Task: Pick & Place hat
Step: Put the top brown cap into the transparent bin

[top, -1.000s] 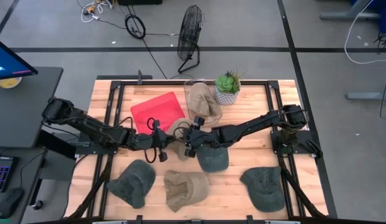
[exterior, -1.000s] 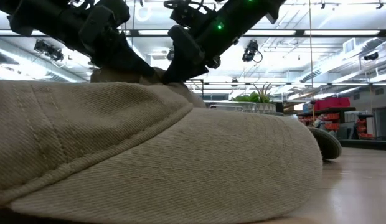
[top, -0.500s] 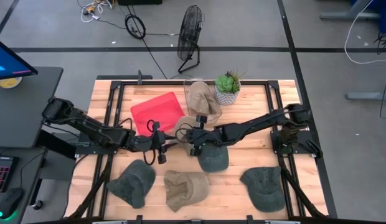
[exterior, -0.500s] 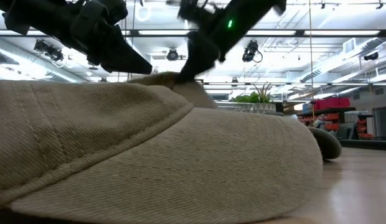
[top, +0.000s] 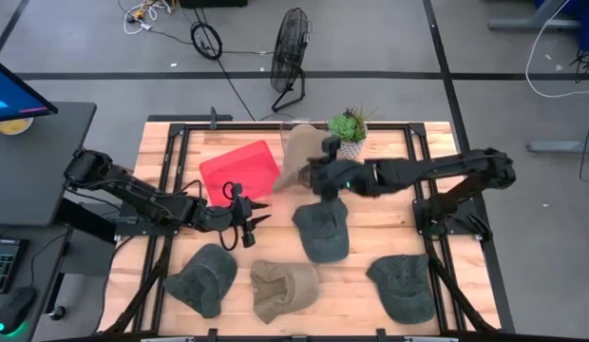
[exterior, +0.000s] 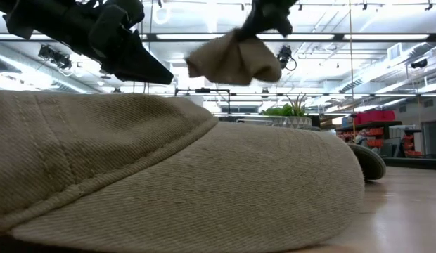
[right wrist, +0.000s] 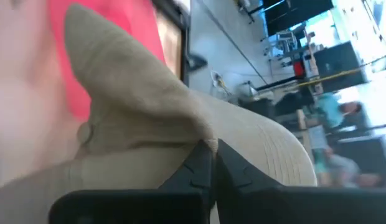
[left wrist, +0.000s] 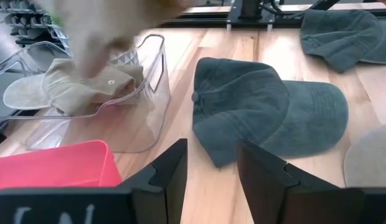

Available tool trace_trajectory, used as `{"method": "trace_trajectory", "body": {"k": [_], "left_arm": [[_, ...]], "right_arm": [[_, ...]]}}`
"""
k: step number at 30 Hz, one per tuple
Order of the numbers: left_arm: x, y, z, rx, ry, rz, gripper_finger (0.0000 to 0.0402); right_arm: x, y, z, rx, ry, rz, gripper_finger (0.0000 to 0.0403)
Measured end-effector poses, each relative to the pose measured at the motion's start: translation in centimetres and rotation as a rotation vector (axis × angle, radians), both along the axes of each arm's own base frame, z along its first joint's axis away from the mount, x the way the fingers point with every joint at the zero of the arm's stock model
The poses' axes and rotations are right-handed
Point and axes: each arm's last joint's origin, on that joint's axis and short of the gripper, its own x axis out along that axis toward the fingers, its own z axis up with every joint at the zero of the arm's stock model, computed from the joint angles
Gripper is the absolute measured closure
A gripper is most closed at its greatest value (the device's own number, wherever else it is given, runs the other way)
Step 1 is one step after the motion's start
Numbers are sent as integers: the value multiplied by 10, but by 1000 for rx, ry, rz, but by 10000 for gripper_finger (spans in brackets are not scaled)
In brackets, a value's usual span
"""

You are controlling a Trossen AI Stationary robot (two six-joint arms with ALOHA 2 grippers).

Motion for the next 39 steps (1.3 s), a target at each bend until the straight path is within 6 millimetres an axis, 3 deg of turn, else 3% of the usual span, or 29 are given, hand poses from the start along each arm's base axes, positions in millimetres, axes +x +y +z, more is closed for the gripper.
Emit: {"method": "trace_trajectory", "body": {"k": [7, 14, 21, 28, 34, 39], "left_arm": [[0, 0, 0, 0, 1, 0, 262], [0, 0, 0, 0, 2, 0, 262], [0, 0, -1, 1, 3, 0, 262], [0, 0, -1, 3, 8, 0, 262], [0, 0, -1, 2, 9, 0, 262], [0, 0, -1, -19, 1, 9, 262]], "right_arm": [[4, -65, -17, 78, 114, 84, 402], [16, -95, -51, 73, 271, 168, 402], [24, -99, -84, 94, 431, 208, 402], [31, -101, -104, 153, 455, 175, 381], [29, -103, -103, 153, 424, 11, 329], [23, -93, -85, 156, 370, 14, 284]]}}
